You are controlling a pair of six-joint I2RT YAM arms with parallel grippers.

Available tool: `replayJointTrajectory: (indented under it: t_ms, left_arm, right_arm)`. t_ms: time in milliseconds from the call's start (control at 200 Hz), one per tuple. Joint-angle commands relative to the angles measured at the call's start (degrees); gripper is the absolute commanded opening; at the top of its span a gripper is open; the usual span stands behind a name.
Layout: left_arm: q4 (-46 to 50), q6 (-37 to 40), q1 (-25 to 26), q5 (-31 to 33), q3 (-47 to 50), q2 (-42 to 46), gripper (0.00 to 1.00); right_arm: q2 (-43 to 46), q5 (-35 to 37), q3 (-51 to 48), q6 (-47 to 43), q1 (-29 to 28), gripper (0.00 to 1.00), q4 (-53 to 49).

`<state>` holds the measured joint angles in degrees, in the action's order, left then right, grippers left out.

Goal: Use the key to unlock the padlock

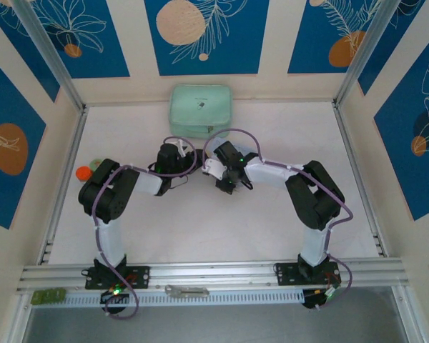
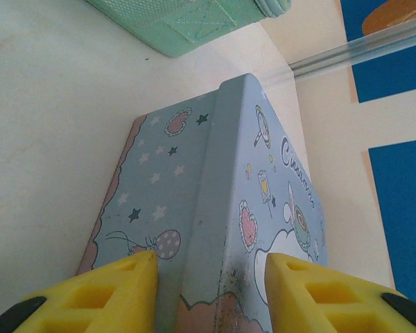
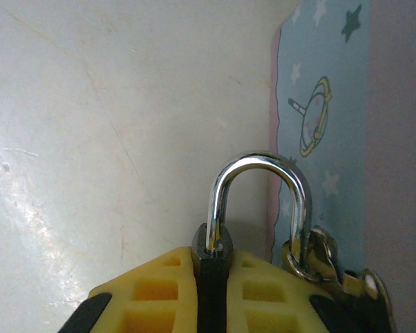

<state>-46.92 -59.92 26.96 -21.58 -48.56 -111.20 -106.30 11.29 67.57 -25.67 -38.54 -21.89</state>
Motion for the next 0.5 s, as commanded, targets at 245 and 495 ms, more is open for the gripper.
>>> replayJointTrajectory:
  t_ms: [245,495]
  left_arm:
    - [-6.85,-3.86,1.78,-6.19,3.51,1.51,0.43]
    - [-7.59,-5.47,-1.47,-6.48,9.76,8.93,0.59]
  right_arm:
    - [2.27,-12.69,0.52,-3.55,-0.41,0.0,9.2]
    - [4.49,-12.08,-4.15,-0.61,1.03,0.0,12.4]
